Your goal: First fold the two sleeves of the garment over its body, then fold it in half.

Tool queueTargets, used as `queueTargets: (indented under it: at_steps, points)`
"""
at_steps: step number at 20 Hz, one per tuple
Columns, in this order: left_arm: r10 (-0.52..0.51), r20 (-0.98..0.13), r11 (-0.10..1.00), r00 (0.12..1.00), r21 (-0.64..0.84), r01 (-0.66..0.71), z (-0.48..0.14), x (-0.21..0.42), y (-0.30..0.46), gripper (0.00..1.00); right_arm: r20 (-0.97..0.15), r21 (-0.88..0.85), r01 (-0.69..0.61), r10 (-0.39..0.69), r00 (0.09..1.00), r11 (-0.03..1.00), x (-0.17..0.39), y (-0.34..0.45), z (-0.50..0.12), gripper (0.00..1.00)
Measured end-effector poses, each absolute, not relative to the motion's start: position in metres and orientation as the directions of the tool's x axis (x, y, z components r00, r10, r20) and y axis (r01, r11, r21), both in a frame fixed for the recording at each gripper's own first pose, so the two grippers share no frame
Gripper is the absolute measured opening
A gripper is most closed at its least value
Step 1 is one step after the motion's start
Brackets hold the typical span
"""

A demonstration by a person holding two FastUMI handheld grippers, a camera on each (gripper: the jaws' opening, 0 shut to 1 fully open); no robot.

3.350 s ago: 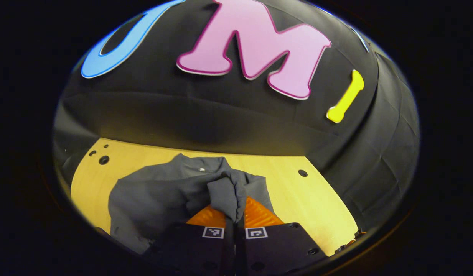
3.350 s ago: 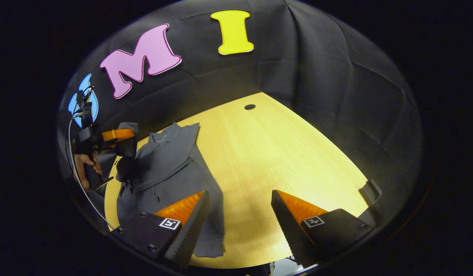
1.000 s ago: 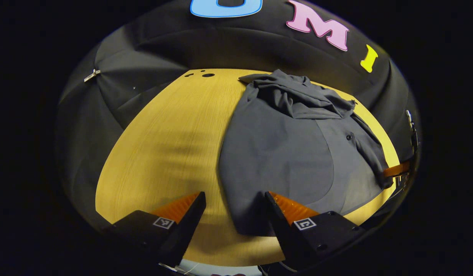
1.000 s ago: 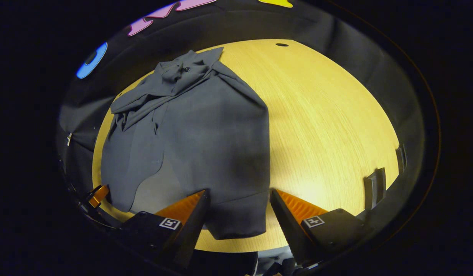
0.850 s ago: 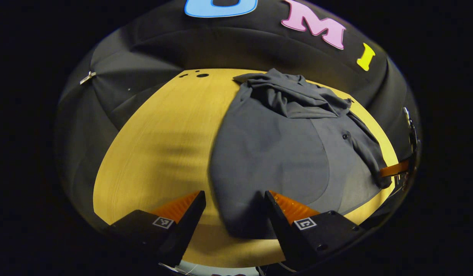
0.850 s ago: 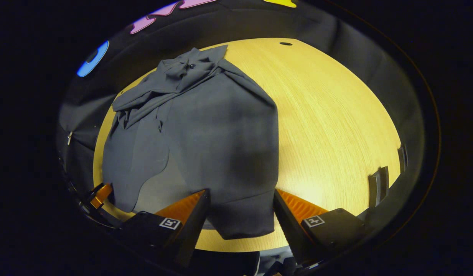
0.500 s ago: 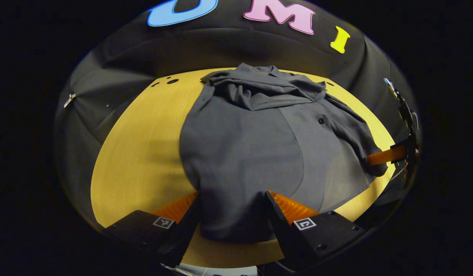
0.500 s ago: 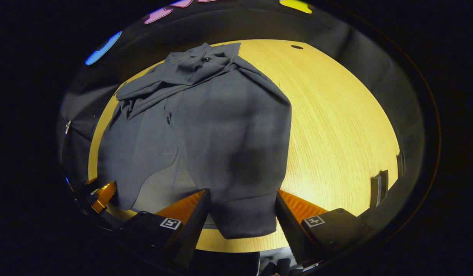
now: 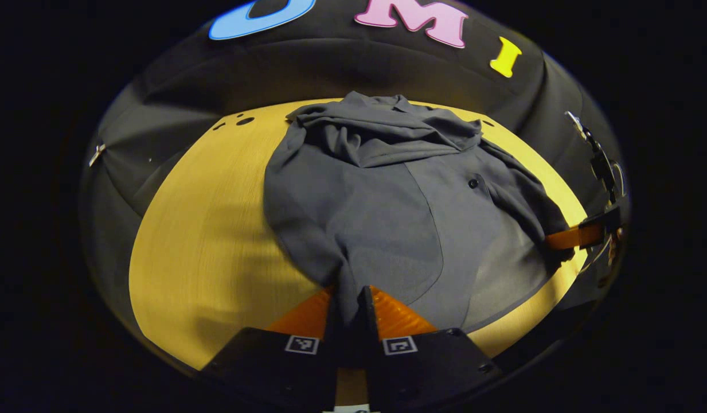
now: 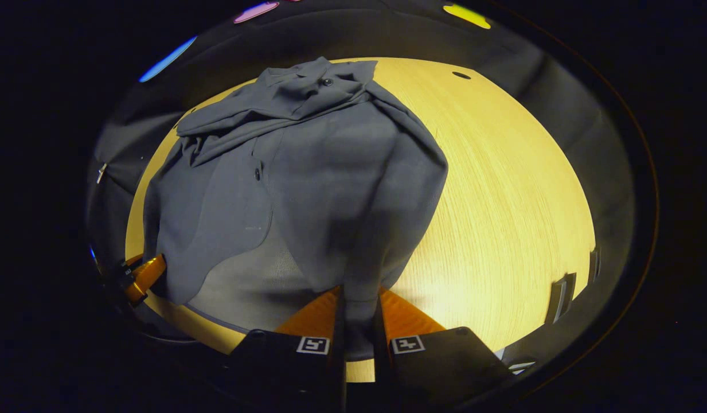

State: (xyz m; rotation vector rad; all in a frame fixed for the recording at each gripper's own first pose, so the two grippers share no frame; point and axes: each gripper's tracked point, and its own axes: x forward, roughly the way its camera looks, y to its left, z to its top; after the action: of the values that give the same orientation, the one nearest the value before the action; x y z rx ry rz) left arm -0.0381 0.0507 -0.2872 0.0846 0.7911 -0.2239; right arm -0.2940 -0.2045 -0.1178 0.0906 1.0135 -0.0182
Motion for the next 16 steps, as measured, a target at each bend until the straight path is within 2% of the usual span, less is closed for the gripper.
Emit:
queueTargets:
  at_steps: [1,2,3,4,6,16]
  points:
    - [-0.172,-0.714,0.976,0.679,-0.031,0.214,-0.287,-0.037,0.050,0.19,-0.845,0.086,0.043,0.050,0.533,0.995,-0.293,-0.202,-0.117,0.12]
    - [-0.174,-0.716,0.979,0.676,-0.052,0.197,-0.286,-0.035,0.050,0.17,-0.846,0.104,0.033,0.071,0.528,0.994,-0.293,-0.201,-0.117,0.10]
    - [-0.176,-0.719,0.982,0.672,-0.077,0.174,-0.285,-0.034,0.050,0.18,-0.846,0.128,0.034,0.091,0.525,0.991,-0.293,-0.200,-0.116,0.10]
    - [-0.174,-0.722,0.984,0.669,-0.098,0.149,-0.282,-0.034,0.051,0.11,-0.841,0.153,0.038,0.110,0.529,0.988,-0.290,-0.200,-0.112,0.10]
    - [-0.169,-0.713,0.986,0.680,-0.124,0.114,-0.270,-0.033,0.050,0.08,-0.825,0.187,0.036,0.138,0.548,0.982,-0.283,-0.199,-0.100,0.10]
    - [-0.170,-0.612,0.985,0.772,-0.124,0.119,-0.185,-0.005,0.033,0.07,-0.707,0.252,-0.041,0.213,0.675,0.967,-0.230,-0.196,-0.024,0.10]
